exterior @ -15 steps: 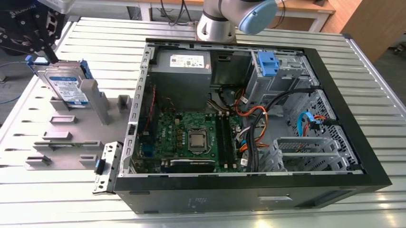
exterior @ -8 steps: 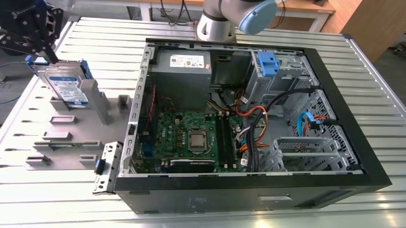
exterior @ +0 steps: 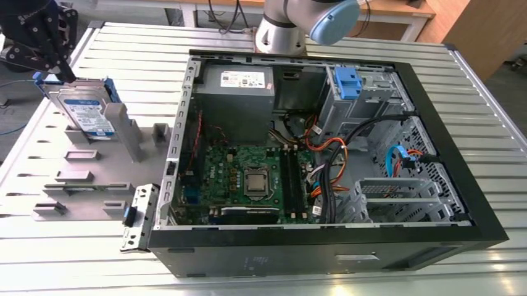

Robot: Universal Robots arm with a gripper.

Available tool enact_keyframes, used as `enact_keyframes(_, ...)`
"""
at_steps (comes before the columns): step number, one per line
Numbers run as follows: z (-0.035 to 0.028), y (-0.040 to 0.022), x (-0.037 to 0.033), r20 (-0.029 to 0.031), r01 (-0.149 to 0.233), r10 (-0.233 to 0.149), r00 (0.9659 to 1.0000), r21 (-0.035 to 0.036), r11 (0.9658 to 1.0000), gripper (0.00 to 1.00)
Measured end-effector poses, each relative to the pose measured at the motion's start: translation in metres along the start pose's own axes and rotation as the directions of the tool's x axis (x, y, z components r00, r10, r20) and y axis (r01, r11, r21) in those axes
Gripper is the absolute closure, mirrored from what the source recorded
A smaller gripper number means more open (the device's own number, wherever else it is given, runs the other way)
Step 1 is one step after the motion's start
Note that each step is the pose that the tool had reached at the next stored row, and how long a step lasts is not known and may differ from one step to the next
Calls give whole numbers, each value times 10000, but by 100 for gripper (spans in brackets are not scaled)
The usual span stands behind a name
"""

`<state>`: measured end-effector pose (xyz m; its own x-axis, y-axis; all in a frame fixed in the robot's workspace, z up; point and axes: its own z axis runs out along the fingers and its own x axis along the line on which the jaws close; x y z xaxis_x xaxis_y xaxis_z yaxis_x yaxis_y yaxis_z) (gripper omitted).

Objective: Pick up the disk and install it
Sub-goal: 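Pick up the disk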

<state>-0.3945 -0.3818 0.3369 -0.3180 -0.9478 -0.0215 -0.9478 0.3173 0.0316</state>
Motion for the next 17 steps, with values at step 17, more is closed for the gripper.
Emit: enact_keyframes(17, 7, 0, 0, -86, 2995, -2995, 9540, -80, 9541, 89)
